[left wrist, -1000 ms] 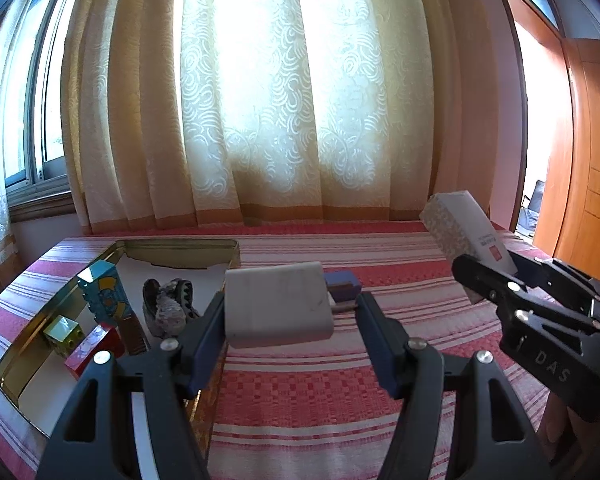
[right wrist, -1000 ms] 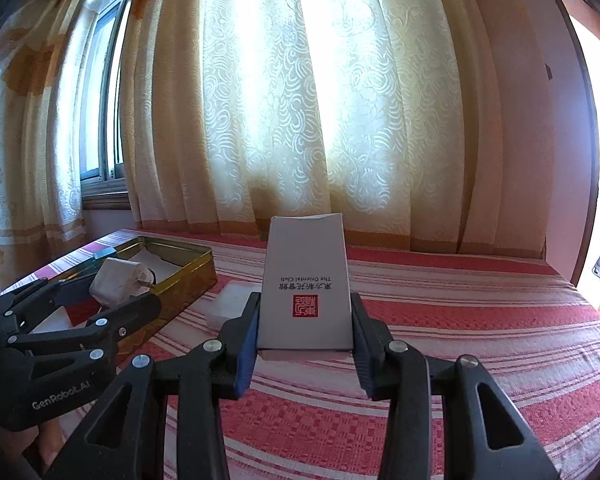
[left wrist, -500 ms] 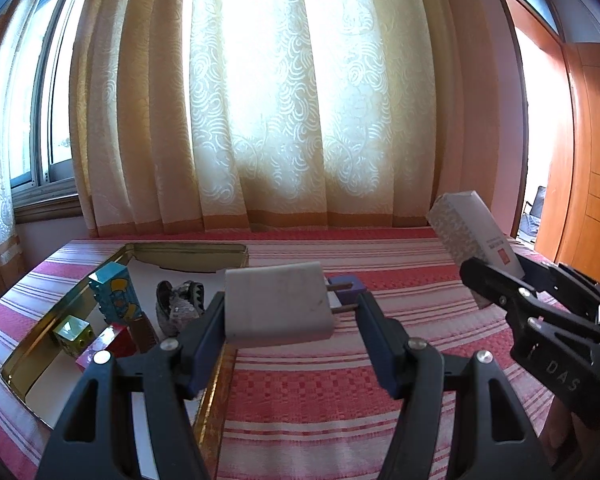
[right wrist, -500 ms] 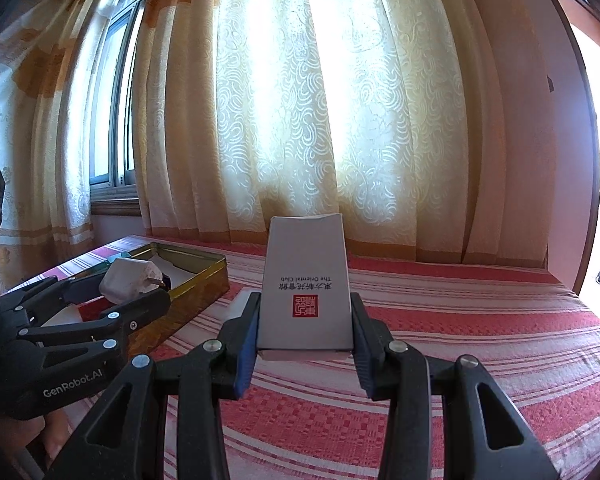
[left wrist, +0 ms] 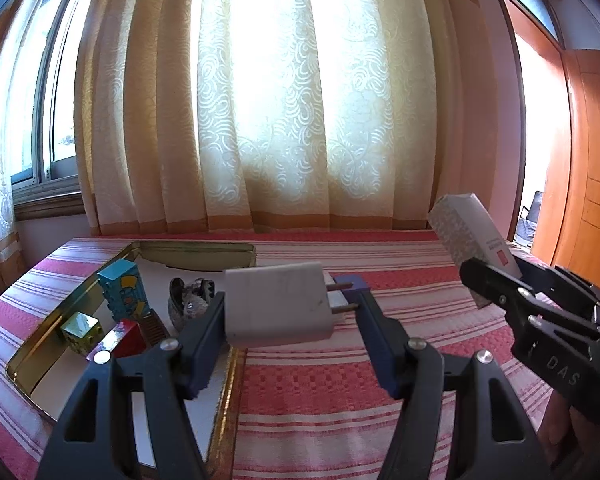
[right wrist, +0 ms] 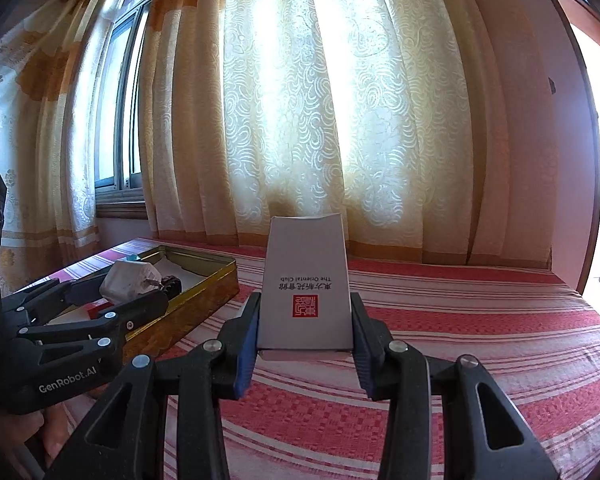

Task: Organize rigid objects
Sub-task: 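Carry the white block and printed box with both grippers over the tin tray, then open both grippers to drop the white block and printed box into the tray, then grasp the clear plastic box with the right gripper while the left grasps the purple block, then carry the purple block and clear plastic box with both grippers over the tin tray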

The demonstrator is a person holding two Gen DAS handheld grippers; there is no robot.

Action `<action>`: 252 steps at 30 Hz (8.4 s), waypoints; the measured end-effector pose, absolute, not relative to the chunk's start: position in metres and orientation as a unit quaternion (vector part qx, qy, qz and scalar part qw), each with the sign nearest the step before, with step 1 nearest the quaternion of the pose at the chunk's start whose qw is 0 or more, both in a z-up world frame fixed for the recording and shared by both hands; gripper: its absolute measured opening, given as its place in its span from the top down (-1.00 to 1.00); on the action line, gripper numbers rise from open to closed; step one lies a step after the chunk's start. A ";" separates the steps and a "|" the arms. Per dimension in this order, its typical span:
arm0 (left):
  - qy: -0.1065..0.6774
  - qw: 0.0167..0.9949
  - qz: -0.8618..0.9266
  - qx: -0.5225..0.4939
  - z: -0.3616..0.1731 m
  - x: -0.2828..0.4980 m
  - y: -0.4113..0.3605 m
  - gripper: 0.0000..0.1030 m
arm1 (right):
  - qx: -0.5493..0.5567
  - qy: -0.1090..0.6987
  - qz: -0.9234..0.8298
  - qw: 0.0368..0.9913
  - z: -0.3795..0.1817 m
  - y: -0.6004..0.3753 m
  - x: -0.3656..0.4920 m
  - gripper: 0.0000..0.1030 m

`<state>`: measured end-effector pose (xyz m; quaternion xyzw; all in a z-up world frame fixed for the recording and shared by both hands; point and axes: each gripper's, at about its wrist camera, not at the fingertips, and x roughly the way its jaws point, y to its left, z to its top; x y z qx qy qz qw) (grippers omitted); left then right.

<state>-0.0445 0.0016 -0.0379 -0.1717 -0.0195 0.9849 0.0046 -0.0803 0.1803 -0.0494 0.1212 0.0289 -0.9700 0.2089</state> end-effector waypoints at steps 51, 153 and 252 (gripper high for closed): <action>-0.050 -0.016 0.986 -0.157 -0.039 -0.024 -0.055 -0.24 | 0.130 0.046 -0.947 0.291 -0.051 0.102 -0.053 0.16; -0.057 -0.071 0.960 -0.266 -0.014 -0.122 -0.063 -0.99 | 0.368 0.060 -0.898 0.231 -0.091 0.059 -0.230 -0.04; -0.014 0.014 0.948 -0.317 -0.083 -0.148 0.045 0.24 | 0.273 0.012 -0.951 0.147 -0.068 0.203 -0.192 -0.10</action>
